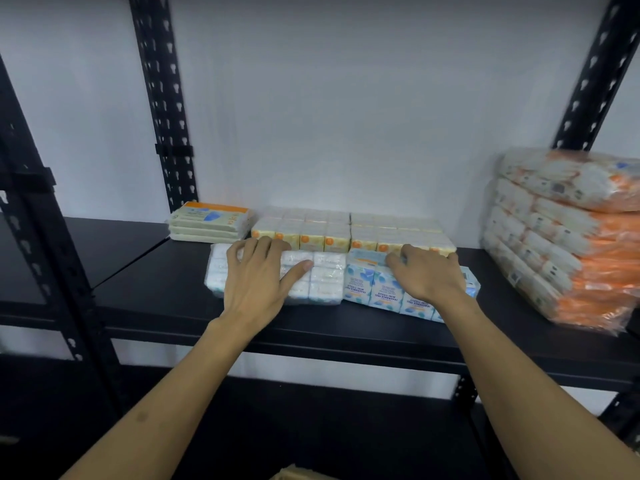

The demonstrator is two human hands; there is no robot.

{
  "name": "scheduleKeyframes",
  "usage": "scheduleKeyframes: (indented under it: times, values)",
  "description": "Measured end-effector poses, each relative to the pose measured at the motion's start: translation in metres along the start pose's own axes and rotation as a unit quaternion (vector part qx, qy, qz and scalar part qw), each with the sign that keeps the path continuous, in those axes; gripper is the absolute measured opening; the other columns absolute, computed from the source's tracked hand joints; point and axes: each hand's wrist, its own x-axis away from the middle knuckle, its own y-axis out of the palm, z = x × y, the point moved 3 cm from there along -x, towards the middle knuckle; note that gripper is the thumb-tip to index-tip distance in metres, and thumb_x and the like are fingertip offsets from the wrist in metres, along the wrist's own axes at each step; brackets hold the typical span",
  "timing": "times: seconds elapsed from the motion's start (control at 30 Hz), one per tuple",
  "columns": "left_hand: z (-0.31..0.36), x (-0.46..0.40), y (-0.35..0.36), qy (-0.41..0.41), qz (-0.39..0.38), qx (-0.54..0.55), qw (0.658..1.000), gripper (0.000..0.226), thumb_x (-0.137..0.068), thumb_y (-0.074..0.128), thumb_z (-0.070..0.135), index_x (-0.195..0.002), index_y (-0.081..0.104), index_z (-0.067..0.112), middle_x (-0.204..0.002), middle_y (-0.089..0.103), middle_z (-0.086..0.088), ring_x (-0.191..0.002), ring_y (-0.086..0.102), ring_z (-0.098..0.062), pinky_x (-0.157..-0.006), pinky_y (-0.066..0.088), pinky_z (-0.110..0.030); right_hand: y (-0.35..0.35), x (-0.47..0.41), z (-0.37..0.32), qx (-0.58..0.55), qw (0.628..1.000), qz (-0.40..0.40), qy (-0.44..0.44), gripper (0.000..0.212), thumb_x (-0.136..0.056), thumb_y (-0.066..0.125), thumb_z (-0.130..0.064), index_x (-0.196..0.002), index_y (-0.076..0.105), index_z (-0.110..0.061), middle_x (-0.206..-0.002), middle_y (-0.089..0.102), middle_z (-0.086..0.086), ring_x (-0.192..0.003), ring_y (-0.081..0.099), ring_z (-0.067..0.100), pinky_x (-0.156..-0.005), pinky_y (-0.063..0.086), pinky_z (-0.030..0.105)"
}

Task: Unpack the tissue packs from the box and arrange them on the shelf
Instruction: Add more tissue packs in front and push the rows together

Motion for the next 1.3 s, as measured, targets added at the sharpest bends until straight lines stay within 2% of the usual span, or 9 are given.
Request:
scheduleKeyframes:
  times: [0.17, 0.33, 0.47, 0.57, 0.67, 0.8, 1.0, 1.2, 1.3]
  values:
    - [-0.008, 0.013, 0.005, -0.007, -0.003, 0.044, 0.999, 0.048, -0.09, 0.053, 0.069, -0.104, 0.064, 0.024, -0.106, 0.058, 0.007, -0.099, 0.051, -0.018, -0.095, 0.029, -0.036, -0.002, 0.004, 0.0, 0.006, 1.0, 0.006, -0.008, 0.051, -0.101, 0.019, -0.055, -0.109, 0.057, -0.021, -0.099, 0.065, 0.003, -0.09, 0.051, 0.023, -0.107, 0.027, 0.05]
    - [-0.011, 0.013, 0.01, -0.022, -0.02, 0.065, 0.997, 0.043, -0.084, 0.066, 0.061, -0.104, 0.065, 0.023, -0.108, 0.058, 0.005, -0.097, 0.051, -0.019, -0.094, 0.032, -0.036, -0.002, 0.005, -0.001, 0.006, 1.0, 0.022, -0.006, 0.052, -0.101, 0.021, -0.056, -0.11, 0.059, -0.021, -0.103, 0.067, 0.003, -0.094, 0.055, 0.025, -0.106, 0.028, 0.049]
    - [-0.005, 0.016, 0.013, -0.03, -0.022, 0.051, 0.998, 0.045, -0.089, 0.06, 0.062, -0.112, 0.063, 0.024, -0.116, 0.058, 0.004, -0.099, 0.05, -0.018, -0.096, 0.032, -0.034, -0.002, 0.009, -0.002, 0.005, 0.998, 0.066, 0.006, 0.052, -0.099, 0.025, -0.057, -0.104, 0.061, -0.02, -0.097, 0.069, 0.002, -0.086, 0.054, 0.022, -0.102, 0.032, 0.048]
    - [-0.004, 0.018, 0.013, -0.018, -0.02, 0.046, 0.999, 0.045, -0.092, 0.058, 0.061, -0.118, 0.061, 0.024, -0.124, 0.058, 0.004, -0.107, 0.05, -0.019, -0.1, 0.031, -0.034, 0.003, 0.016, -0.003, 0.04, 0.988, 0.151, 0.005, 0.052, -0.098, 0.031, -0.056, -0.102, 0.064, -0.017, -0.095, 0.069, 0.003, -0.09, 0.059, 0.025, -0.096, 0.034, 0.047]
    - [-0.003, 0.019, 0.012, -0.007, -0.023, 0.041, 0.999, 0.045, -0.095, 0.056, 0.059, -0.125, 0.06, 0.026, -0.134, 0.057, 0.005, -0.123, 0.048, -0.018, -0.106, 0.027, -0.035, 0.017, 0.034, -0.003, 0.058, 0.964, 0.254, -0.045, 0.046, -0.099, 0.039, -0.052, -0.104, 0.065, -0.014, -0.097, 0.066, 0.004, -0.093, 0.058, 0.027, -0.097, 0.034, 0.047]
    - [-0.004, 0.02, 0.015, 0.005, -0.018, 0.037, 0.999, 0.047, -0.097, 0.051, 0.06, -0.129, 0.06, 0.026, -0.138, 0.058, 0.005, -0.132, 0.047, -0.017, -0.114, 0.022, -0.039, 0.027, 0.06, 0.006, -0.004, 0.945, 0.317, -0.082, 0.042, -0.097, 0.051, -0.053, -0.109, 0.065, -0.016, -0.106, 0.063, 0.002, -0.1, 0.057, 0.025, -0.103, 0.032, 0.044]
    - [-0.005, 0.021, 0.016, 0.002, -0.018, 0.03, 0.999, 0.051, -0.096, 0.047, 0.062, -0.128, 0.061, 0.025, -0.136, 0.06, 0.006, -0.126, 0.051, -0.017, -0.112, 0.024, -0.04, 0.032, 0.08, 0.007, -0.026, 0.95, 0.298, -0.085, 0.043, -0.091, 0.055, -0.057, -0.111, 0.065, -0.02, -0.116, 0.061, 0.0, -0.108, 0.055, 0.023, -0.104, 0.029, 0.044]
    - [-0.005, 0.021, 0.017, -0.004, -0.032, 0.023, 0.999, 0.051, -0.096, 0.045, 0.063, -0.128, 0.06, 0.027, -0.136, 0.059, 0.007, -0.125, 0.049, -0.015, -0.111, 0.025, -0.038, -0.009, 0.056, -0.003, -0.036, 0.966, 0.255, -0.034, 0.045, -0.095, 0.046, -0.063, -0.082, 0.064, -0.024, -0.091, 0.062, -0.009, -0.097, 0.051, 0.017, -0.097, 0.024, 0.042]
    - [-0.005, 0.021, 0.016, -0.007, -0.033, 0.023, 0.999, 0.05, -0.096, 0.045, 0.064, -0.128, 0.06, 0.028, -0.136, 0.059, 0.008, -0.124, 0.049, -0.014, -0.111, 0.024, -0.037, -0.022, 0.03, -0.009, -0.062, 0.977, 0.205, -0.005, 0.049, -0.1, 0.038, -0.057, -0.083, 0.063, -0.019, -0.091, 0.064, -0.005, -0.1, 0.054, 0.021, -0.099, 0.027, 0.046]
